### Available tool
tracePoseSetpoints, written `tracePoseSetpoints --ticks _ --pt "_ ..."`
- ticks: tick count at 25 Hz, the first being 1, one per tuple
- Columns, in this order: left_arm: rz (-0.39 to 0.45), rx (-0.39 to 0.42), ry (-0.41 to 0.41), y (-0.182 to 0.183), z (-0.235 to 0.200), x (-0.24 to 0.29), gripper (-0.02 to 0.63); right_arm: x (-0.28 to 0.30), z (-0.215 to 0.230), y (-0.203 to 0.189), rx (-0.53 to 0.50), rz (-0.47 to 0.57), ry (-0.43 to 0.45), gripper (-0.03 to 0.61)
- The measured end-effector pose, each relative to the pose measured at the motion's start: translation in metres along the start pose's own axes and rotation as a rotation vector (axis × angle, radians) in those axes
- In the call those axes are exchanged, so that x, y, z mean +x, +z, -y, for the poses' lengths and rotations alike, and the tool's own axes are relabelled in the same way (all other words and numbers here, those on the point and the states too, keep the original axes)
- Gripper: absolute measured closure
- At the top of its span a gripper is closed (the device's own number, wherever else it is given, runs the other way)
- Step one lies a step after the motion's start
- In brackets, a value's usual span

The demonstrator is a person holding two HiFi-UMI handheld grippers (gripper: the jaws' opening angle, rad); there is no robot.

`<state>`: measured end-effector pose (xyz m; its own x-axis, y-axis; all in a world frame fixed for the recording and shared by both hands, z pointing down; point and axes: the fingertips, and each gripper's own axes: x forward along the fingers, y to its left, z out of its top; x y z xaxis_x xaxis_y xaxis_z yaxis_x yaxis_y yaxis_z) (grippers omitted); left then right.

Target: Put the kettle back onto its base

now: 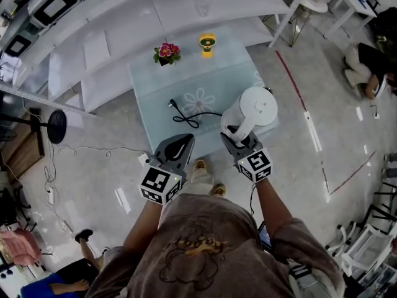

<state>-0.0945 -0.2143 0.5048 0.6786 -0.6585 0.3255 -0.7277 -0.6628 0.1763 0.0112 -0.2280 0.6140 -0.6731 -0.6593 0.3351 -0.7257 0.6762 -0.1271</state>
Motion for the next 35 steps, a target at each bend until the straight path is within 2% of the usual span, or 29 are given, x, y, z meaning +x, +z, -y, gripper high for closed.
tracePoseSetpoints --ticks 11,35 --pt "-0.002 -0.022 -0.001 -0.001 0.001 0.0 0.592 0.008 -0.003 -0.006 -0.043 -0.011 0.004 0.449" --pt "0.009 -0.041 0.012 -0.001 0.006 -0.004 0.592 0.005 -0.008 -0.016 -0.068 -0.024 -0.014 0.443"
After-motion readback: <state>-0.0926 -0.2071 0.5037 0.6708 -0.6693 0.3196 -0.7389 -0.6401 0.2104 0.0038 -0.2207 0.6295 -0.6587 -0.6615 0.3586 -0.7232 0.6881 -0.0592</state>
